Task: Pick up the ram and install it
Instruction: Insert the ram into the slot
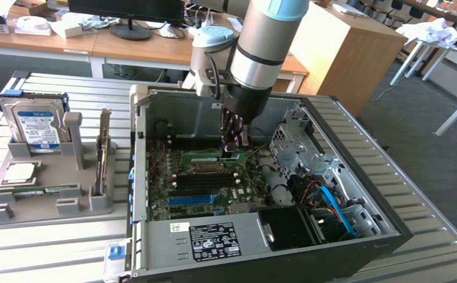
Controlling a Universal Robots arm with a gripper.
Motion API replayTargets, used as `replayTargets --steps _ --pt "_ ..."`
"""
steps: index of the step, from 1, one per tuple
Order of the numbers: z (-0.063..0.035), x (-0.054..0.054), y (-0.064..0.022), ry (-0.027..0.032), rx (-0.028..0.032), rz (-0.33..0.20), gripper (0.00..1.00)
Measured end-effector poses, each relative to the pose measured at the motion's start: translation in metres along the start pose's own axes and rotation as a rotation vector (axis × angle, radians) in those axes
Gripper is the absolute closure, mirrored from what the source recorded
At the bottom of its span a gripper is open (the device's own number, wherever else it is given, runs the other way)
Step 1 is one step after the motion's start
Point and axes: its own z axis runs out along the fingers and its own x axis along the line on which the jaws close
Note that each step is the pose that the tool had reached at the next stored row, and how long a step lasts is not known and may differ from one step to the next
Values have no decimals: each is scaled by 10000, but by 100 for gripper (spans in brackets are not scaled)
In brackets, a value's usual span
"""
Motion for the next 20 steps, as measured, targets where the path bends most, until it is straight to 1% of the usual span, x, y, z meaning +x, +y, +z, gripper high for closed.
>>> replayTargets --steps 2,8,11,17,20 --pt "6 1 -1 0 12 -2 88" --pt "53 1 -2 0 143 -3 88" --pt "76 2 -3 0 189 -5 88" --pt "78 2 -4 2 185 -2 88" --pt "79 2 -19 0 135 22 88"
